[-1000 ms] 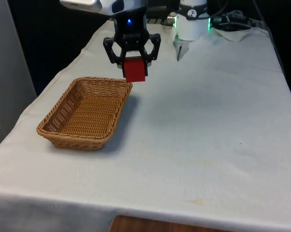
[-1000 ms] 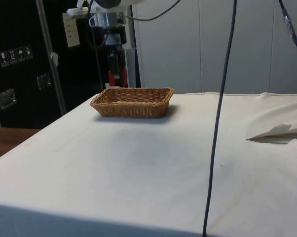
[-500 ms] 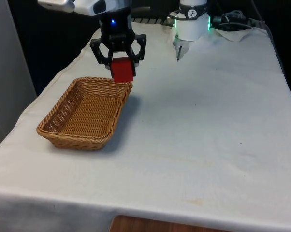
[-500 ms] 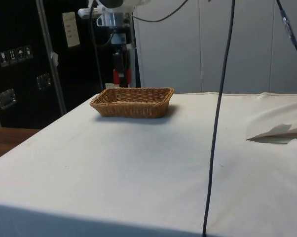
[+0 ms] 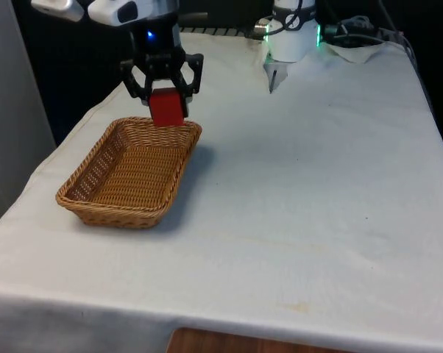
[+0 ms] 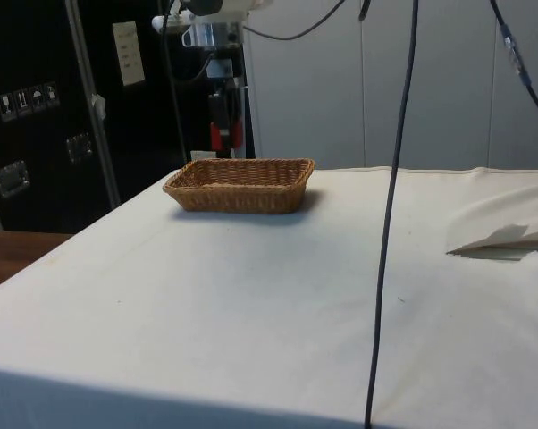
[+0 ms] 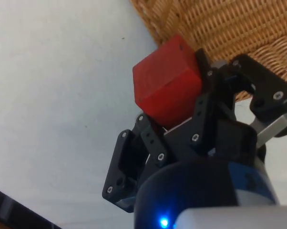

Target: Pick up the cube and place it into the basket.

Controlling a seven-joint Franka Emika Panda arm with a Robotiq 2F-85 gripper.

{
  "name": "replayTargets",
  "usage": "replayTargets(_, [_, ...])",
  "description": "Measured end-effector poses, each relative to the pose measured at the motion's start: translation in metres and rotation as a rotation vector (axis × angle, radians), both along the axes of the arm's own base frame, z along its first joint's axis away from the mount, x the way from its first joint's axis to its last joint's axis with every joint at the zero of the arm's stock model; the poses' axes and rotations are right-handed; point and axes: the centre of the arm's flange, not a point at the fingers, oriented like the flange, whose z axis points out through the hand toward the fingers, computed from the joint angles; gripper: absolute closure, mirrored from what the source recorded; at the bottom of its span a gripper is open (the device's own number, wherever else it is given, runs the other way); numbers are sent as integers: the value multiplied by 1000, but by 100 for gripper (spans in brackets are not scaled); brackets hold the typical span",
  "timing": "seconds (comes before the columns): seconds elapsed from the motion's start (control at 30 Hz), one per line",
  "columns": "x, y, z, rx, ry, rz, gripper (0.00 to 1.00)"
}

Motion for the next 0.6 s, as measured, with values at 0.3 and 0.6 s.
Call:
replayTargets(0.3, [5,-12,-3,-10,21,-16,100])
replayTargets(0.6, [10,-25,-8,-31,40,-40,100])
